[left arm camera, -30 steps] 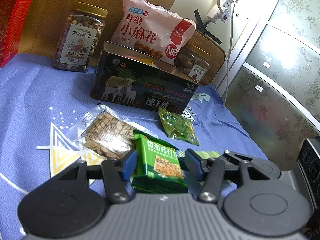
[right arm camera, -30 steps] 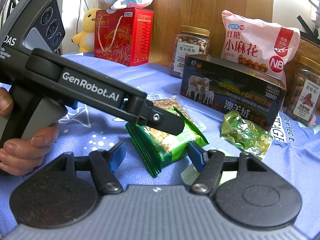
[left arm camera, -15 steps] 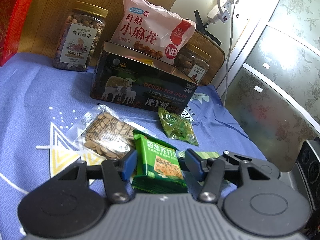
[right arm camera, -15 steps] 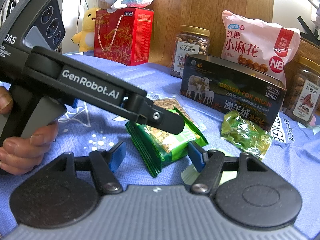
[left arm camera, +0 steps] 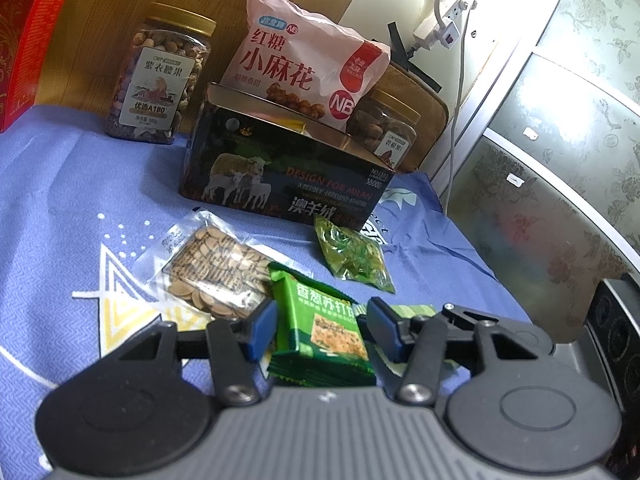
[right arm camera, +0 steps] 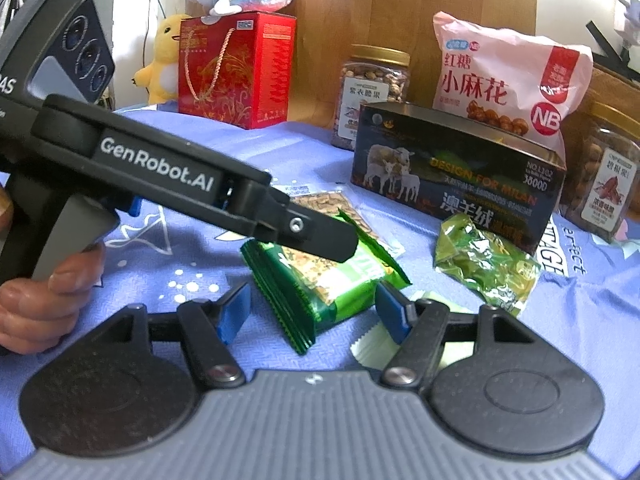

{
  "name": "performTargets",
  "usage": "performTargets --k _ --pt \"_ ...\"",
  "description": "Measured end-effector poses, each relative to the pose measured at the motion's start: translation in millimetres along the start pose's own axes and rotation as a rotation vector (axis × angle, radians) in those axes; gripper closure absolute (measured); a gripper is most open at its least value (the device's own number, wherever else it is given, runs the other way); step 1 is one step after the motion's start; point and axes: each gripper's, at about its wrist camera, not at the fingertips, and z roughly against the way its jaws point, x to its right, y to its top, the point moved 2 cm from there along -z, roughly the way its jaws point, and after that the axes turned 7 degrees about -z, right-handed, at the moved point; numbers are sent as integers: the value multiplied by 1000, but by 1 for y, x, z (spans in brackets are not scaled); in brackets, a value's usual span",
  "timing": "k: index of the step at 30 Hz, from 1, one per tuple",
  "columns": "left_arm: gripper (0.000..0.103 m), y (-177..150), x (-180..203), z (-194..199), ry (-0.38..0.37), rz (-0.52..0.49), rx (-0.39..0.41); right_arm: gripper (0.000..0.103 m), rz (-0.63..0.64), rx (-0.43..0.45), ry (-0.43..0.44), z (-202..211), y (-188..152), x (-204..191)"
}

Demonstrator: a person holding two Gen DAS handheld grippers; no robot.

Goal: Organize snacks

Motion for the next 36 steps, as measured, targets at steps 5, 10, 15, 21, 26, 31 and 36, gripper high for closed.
performTargets --k 5,10,15,21,26,31,36 --pt "55 0 0 0 -1 0 -2 32 -38 -13 23 -1 1 5" --pt "55 1 -1 -1 -1 0 -2 32 -35 -13 22 -2 1 5" --pt "55 1 -1 -1 -1 1 -2 33 -26 -9 21 -1 0 4" --pt "55 1 -1 -1 -1 0 -3 33 -25 -9 20 -1 1 4" --pt "55 1 -1 -1 -2 0 -3 33 -24 -9 19 -1 1 4" --pt "54 1 -1 -1 -2 0 -3 33 -23 -9 19 -1 1 3" --pt "54 1 -1 -1 -2 0 -3 33 -24 -9 19 -1 1 3"
